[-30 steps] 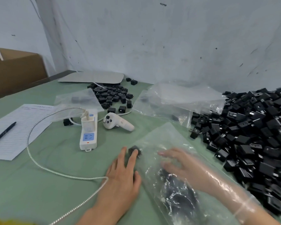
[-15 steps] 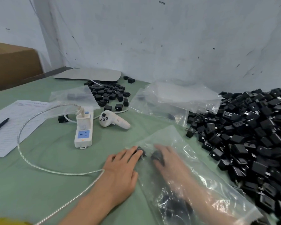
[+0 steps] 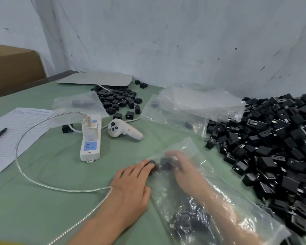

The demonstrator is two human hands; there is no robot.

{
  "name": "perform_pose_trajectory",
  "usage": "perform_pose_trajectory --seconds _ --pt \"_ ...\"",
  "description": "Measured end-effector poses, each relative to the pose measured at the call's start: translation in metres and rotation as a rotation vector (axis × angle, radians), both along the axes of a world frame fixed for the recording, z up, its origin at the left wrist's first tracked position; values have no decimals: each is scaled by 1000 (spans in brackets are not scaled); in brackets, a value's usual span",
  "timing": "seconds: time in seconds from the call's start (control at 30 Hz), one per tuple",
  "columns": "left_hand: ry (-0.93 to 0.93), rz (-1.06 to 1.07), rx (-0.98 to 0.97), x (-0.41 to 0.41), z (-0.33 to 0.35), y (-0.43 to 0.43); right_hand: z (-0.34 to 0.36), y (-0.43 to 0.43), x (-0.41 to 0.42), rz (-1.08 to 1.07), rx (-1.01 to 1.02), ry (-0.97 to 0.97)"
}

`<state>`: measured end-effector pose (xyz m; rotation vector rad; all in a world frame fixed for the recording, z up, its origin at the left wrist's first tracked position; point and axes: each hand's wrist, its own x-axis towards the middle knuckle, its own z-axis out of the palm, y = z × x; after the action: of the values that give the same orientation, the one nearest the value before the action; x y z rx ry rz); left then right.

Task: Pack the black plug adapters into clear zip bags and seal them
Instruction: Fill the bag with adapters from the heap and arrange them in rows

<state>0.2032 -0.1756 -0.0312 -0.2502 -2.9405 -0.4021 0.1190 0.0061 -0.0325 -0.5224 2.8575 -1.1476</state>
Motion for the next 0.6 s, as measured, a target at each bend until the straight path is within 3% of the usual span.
perform_pose_trajectory --seconds 0.2,0.5,0.6 --pt "-1 6 -5 0 -1 0 -9 0 -1 -36 -190 -161" --pt "-2 15 -38 -4 -6 0 -2 -3 -4 45 -107 16" --pt "-4 3 -22 -6 -9 1 -5 -7 -3 83 -243 78"
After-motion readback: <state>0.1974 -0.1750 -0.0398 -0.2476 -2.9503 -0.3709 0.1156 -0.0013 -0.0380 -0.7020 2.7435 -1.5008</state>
